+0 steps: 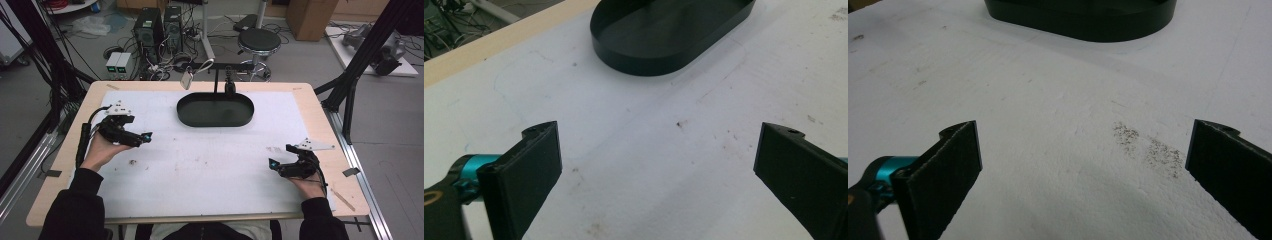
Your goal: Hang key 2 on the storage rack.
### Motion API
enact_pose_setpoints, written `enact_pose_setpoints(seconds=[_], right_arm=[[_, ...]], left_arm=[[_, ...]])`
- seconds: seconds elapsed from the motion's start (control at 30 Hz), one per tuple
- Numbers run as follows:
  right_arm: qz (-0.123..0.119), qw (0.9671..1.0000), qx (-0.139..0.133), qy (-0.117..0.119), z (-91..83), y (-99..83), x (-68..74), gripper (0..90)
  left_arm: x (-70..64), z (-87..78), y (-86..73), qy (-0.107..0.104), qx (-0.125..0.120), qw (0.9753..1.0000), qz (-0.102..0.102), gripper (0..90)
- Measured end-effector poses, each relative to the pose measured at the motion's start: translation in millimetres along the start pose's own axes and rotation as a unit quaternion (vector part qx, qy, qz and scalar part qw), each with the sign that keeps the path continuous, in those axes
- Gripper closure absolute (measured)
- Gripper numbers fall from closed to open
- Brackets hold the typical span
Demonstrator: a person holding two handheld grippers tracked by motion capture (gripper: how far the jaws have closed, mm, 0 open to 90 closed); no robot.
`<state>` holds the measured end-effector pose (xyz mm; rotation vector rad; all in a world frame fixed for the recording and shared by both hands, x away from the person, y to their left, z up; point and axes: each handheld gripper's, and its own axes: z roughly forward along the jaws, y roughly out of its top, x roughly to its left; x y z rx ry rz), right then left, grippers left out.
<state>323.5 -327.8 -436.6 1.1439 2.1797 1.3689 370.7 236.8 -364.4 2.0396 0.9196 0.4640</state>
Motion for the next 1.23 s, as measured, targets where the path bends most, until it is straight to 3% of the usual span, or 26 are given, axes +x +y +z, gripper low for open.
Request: enact_pose_setpoints(seconds=[0.4,0.63,0.87,1.1,1.23], right_arm=[[0.001,1.0,0.002,-0.001,0.4,-0.3,0.3,0.7],[0.0,1.0,0.003,-0.001,0.7,-0.4,0.2,0.7],[0.001,1.0,0.004,0.0,0.6,-0.4,1.1,0.7],[0.0,1.0,0.004,0.0,0.8,-0.4,1.1,0.7],[-0.003,1.0,0.008,0.001,2.3,-0.7,1.1,0.7]], left_arm=[[-1.1,-13.1,-27.5,0.016,-0.012,0.9997,-0.011,5.7],[-3.6,-21.8,-53.3,0.029,-0.008,0.9994,-0.015,5.7],[-4.2,-30.2,-93.2,0.033,-0.007,0.9978,-0.057,5.7],[-6.1,-34.1,-103.3,0.033,-0.001,0.9968,-0.073,5.7],[-7.0,-32.0,-104.2,0.037,0.007,0.9969,-0.07,5.7]])
